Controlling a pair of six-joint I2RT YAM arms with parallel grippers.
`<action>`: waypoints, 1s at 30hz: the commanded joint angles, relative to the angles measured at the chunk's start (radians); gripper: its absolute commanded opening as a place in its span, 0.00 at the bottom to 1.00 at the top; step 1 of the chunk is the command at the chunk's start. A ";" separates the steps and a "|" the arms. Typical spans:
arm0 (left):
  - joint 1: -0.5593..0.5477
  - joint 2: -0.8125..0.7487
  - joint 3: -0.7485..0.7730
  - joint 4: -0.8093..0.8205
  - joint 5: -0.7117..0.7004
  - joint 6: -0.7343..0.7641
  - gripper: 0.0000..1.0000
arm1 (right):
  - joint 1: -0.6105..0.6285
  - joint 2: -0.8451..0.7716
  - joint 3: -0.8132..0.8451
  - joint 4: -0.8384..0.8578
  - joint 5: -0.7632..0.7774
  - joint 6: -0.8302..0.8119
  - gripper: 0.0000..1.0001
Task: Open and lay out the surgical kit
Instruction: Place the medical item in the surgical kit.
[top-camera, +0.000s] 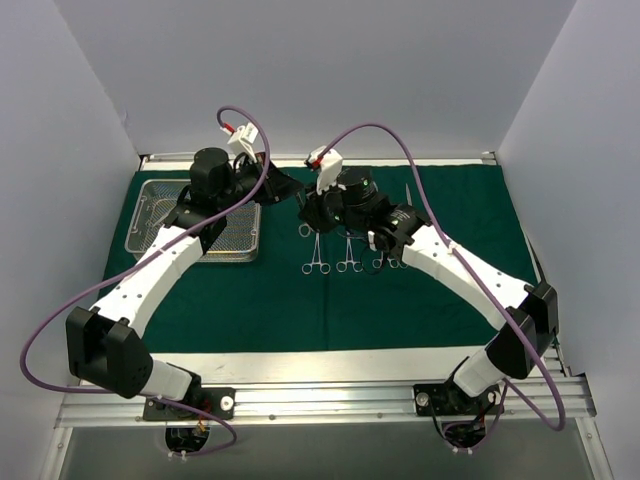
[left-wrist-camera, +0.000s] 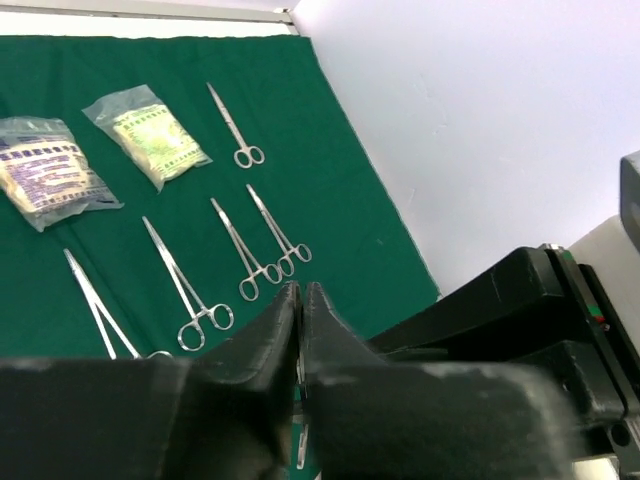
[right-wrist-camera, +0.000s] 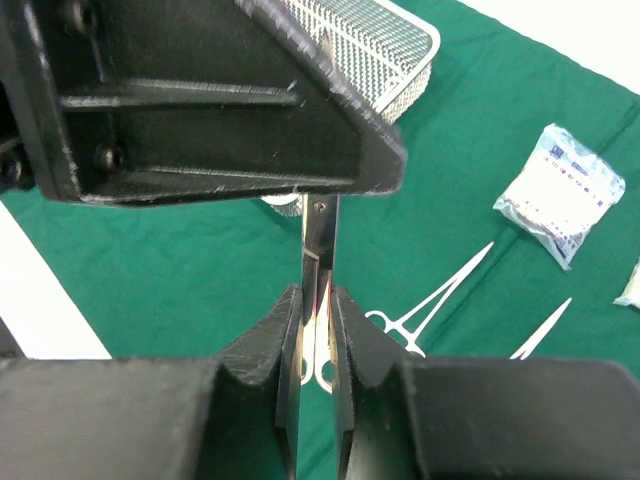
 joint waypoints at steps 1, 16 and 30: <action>0.000 -0.039 0.057 -0.027 -0.059 0.035 0.22 | 0.021 -0.005 0.036 -0.020 0.025 -0.022 0.00; 0.049 -0.071 0.132 -0.400 -0.355 0.220 0.91 | -0.244 0.125 0.045 -0.209 0.049 -0.091 0.00; 0.089 -0.166 0.020 -0.676 -0.518 0.348 0.97 | -0.707 0.407 0.240 -0.318 0.022 -0.198 0.00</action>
